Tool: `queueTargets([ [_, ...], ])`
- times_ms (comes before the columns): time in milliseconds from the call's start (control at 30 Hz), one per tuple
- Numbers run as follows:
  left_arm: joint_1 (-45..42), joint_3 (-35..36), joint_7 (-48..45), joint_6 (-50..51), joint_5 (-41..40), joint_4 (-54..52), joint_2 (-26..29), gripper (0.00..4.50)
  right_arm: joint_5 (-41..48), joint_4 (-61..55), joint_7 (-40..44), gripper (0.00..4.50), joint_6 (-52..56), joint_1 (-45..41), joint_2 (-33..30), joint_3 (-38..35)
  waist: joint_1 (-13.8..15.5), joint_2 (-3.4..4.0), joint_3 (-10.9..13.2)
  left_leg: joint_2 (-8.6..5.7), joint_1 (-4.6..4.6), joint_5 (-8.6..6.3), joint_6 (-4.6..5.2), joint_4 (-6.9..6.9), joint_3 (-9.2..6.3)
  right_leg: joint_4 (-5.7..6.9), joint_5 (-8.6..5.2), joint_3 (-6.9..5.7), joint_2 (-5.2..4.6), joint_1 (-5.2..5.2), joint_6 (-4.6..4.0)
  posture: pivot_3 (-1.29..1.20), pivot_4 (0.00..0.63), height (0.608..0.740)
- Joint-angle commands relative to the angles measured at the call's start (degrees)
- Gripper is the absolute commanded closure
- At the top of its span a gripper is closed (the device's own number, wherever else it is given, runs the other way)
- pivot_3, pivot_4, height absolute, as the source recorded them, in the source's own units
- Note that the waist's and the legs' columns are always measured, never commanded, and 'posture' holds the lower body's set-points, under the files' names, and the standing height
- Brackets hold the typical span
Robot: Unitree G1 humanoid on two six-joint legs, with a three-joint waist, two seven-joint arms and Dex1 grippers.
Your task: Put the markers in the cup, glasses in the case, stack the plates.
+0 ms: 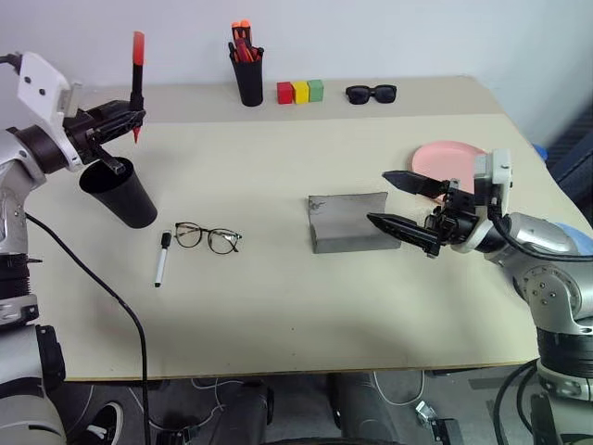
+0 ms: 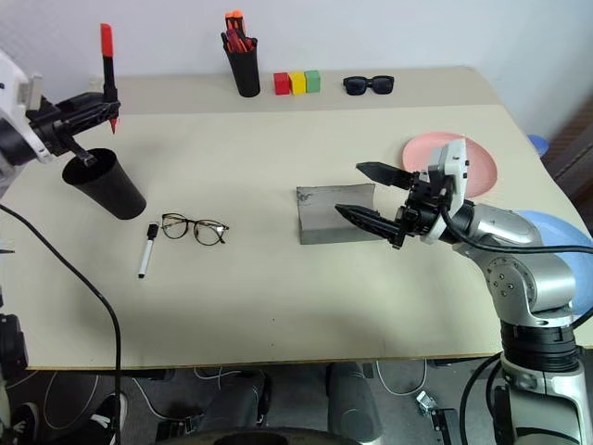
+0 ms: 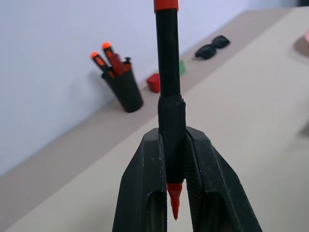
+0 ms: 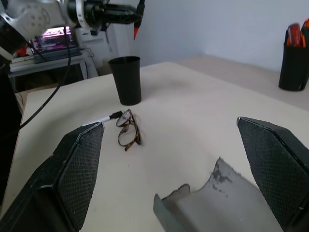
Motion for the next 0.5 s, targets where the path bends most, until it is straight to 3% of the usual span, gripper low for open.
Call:
queueTargets([
  [33,-1.8,6.2,3.4,-8.6,-0.6,6.7,-0.2,4.47,-0.1,-1.8,0.0,0.0,-0.8,-0.5,-0.3,-0.4,0.0,-0.01,0.0,0.0,-0.01,0.0,0.0,0.01,0.0,0.0,0.0,0.0,0.0,0.0,0.0,0.0,0.15,0.74],
  [233,-2.2,10.2,3.5,-14.0,-3.5,13.0,-1.4,4.47,-1.1,-1.4,0.5,0.0,-1.3,0.1,-0.8,-0.4,0.1,-0.02,0.0,-0.01,-0.04,0.0,0.0,0.01,0.0,-0.01,0.0,0.0,-0.03,-0.03,0.01,0.0,0.15,0.74],
  [500,3.8,13.8,4.4,-14.4,-6.5,13.7,-4.1,4.47,-2.3,-0.6,1.1,0.0,-1.9,-0.1,-0.6,-0.4,0.1,-0.02,0.0,-0.01,-0.02,0.0,-0.01,0.01,0.0,0.05,0.01,0.0,-0.03,-0.04,0.02,0.0,0.15,0.74],
])
